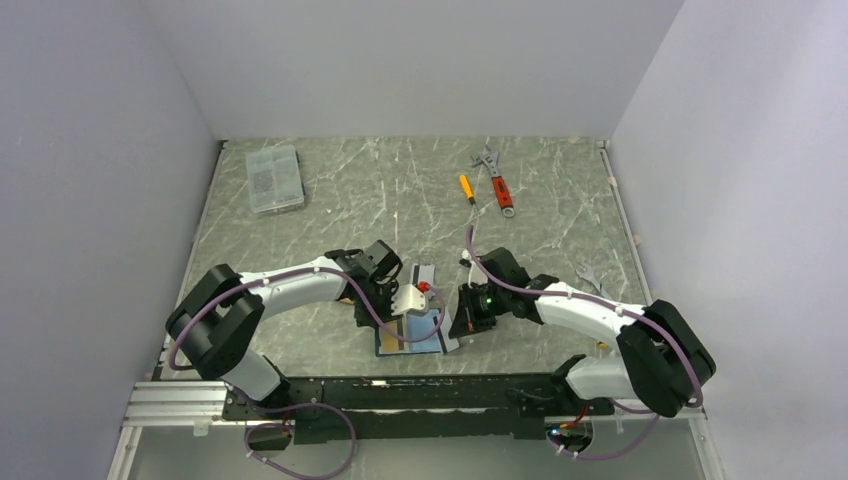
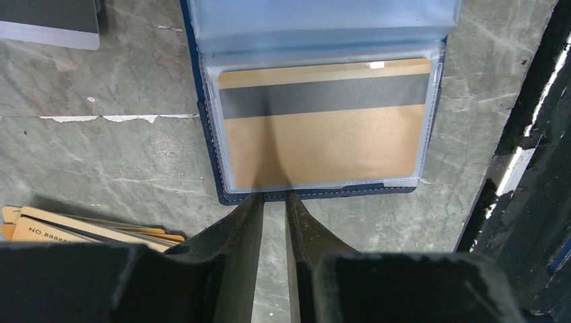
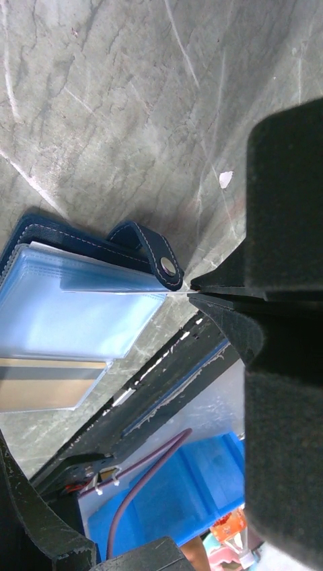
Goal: Put the credit cards into the card holder
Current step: Insert the credit card into the card holder.
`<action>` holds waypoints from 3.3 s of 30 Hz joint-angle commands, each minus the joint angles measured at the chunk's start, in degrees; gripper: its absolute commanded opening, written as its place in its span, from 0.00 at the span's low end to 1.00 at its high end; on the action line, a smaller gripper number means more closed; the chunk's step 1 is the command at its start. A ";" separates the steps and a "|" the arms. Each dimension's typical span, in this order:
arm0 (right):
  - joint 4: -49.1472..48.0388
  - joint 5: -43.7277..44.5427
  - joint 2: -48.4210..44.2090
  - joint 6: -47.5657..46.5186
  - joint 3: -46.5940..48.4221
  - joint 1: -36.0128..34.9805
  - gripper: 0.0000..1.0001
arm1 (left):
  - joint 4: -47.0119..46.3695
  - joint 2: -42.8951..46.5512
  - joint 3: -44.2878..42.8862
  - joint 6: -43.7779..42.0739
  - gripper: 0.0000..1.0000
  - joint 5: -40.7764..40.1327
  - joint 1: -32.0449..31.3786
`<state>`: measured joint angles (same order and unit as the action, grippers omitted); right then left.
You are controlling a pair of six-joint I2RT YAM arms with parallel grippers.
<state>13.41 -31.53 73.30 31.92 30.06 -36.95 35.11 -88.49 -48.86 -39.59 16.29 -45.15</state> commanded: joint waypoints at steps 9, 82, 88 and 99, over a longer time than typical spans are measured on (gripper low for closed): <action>-2.01 1.85 -0.47 1.20 -1.63 -0.20 0.00 | -3.65 -1.83 0.47 -0.13 0.24 -1.72 -0.70; -3.60 12.66 -6.33 9.88 -6.33 -2.67 0.00 | -3.43 -2.42 1.82 -1.94 0.14 -4.69 -5.29; 0.55 18.61 -3.38 8.51 -1.42 -10.37 0.00 | -3.19 -2.34 1.69 -1.98 0.14 -4.77 -5.22; 5.85 23.12 -5.12 6.89 4.68 -14.92 0.00 | -3.37 -1.94 1.79 -2.42 0.13 -4.71 -5.23</action>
<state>15.00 -11.75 69.95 40.77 32.03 -51.79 34.70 -88.29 -48.56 -40.36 10.24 -49.76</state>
